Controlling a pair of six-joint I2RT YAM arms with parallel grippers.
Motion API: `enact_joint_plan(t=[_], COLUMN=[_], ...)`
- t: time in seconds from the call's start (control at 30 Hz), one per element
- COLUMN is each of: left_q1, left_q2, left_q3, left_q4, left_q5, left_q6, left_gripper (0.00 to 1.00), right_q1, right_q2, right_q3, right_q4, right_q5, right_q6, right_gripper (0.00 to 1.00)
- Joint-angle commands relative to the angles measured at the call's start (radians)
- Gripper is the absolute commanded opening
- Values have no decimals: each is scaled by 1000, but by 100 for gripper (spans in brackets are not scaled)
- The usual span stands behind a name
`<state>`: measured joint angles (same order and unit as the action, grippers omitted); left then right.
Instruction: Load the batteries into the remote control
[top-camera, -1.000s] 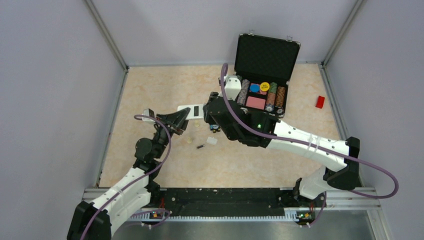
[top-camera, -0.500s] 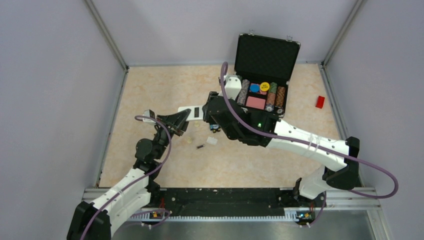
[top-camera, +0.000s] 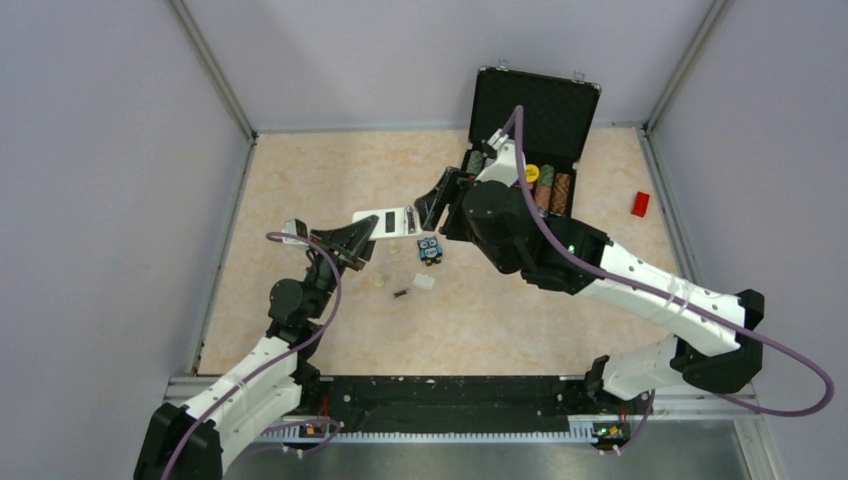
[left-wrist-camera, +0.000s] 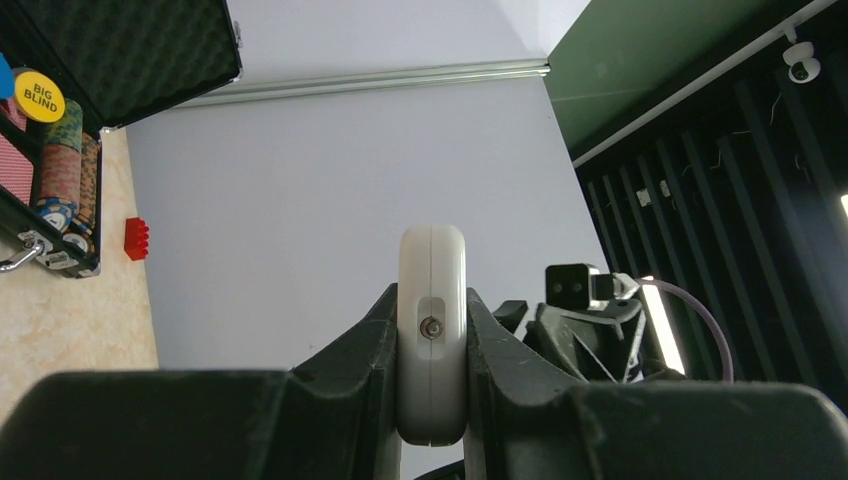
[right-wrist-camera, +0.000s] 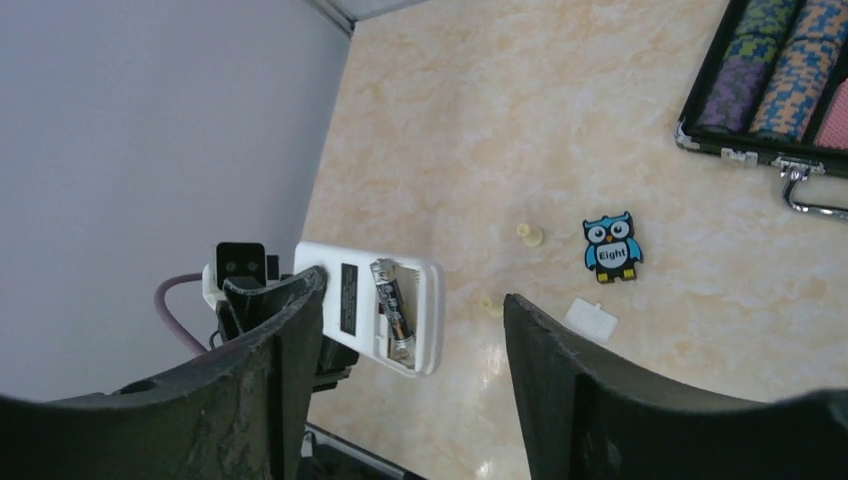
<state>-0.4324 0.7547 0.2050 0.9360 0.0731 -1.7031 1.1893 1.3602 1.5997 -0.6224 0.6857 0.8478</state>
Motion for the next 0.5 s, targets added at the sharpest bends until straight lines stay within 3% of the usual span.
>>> enact_joint_plan(t=[0.0, 0.27, 0.47], left_q1=[2, 1, 1], left_q2=[-18, -4, -6], left_q3=[1, 7, 27], left_q4=[108, 164, 128], left_q5=[10, 62, 80], left_q6=[1, 45, 74], left_gripper=[0, 0, 0], right_q1=[-78, -193, -204], right_q2=[-52, -74, -61], right_q3=[-92, -205, -218], right_q4=[97, 247, 293], right_q5=[-160, -394, -454], right_q6=[68, 182, 223], right_gripper=[69, 77, 77])
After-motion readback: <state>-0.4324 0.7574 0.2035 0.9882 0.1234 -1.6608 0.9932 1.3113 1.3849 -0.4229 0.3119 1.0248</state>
